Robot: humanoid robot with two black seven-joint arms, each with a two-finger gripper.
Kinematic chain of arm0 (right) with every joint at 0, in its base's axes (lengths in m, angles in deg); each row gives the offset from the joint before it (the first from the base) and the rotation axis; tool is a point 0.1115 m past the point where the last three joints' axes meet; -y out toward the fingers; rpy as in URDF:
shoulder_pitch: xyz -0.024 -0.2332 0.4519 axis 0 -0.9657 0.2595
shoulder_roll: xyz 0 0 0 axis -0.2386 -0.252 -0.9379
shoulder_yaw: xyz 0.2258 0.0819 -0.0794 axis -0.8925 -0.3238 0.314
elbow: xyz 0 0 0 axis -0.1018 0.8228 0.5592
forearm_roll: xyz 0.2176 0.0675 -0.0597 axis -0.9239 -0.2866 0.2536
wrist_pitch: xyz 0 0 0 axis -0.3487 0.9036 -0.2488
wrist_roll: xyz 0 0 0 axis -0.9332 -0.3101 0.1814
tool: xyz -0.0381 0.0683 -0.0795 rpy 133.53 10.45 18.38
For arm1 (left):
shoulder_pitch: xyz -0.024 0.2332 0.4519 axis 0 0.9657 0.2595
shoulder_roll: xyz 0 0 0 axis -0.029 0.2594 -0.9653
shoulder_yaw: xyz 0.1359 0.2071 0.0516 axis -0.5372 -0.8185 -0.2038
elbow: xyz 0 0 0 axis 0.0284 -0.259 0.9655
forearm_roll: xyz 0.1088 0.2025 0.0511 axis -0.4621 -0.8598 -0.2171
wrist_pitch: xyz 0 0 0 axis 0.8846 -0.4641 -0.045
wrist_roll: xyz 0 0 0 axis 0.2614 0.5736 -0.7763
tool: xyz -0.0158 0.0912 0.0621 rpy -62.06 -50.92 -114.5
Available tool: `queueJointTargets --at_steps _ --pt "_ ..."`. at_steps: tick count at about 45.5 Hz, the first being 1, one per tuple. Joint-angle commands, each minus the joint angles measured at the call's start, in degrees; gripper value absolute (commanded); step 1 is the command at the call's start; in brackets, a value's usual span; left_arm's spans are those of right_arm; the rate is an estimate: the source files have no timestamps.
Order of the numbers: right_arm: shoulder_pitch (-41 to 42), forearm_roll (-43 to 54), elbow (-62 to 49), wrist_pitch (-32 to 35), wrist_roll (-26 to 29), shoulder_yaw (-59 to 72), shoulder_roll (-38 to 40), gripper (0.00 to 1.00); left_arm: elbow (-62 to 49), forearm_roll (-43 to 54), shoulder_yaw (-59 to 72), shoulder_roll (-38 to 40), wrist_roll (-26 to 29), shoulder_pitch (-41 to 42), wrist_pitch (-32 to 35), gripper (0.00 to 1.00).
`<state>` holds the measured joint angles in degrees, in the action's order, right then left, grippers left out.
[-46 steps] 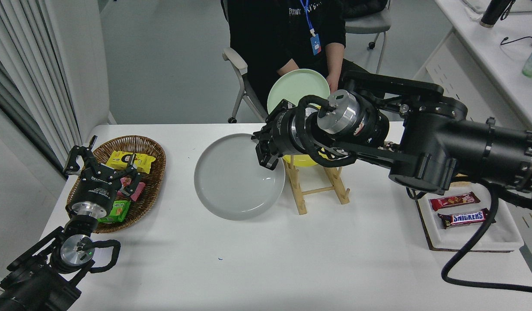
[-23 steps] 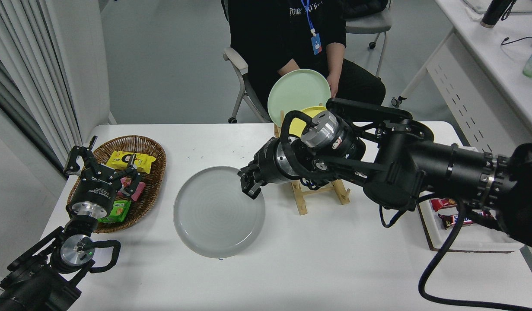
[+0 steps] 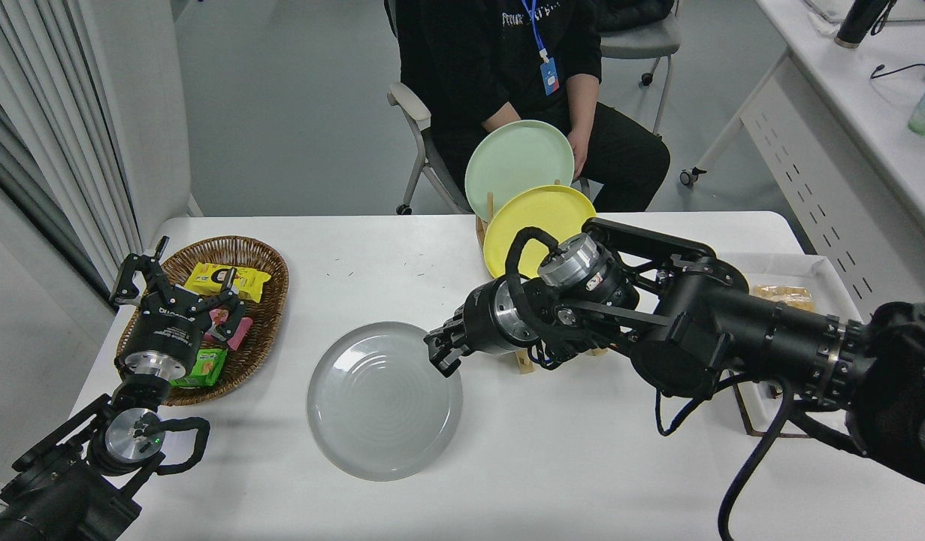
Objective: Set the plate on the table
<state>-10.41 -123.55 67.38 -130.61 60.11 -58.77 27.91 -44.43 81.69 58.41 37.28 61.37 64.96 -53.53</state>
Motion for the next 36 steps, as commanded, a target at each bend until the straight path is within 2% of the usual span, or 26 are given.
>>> queueJointTargets --at_steps 1,36 --pt "-3.5 -0.1 -2.1 0.0 0.0 -1.3 0.0 0.0 0.0 0.0 0.0 0.0 0.0 0.0 0.0 0.98" --pt "-13.4 0.4 -6.2 0.0 0.1 -4.5 -0.7 0.0 0.0 0.0 0.0 0.0 0.0 0.0 0.0 0.98"
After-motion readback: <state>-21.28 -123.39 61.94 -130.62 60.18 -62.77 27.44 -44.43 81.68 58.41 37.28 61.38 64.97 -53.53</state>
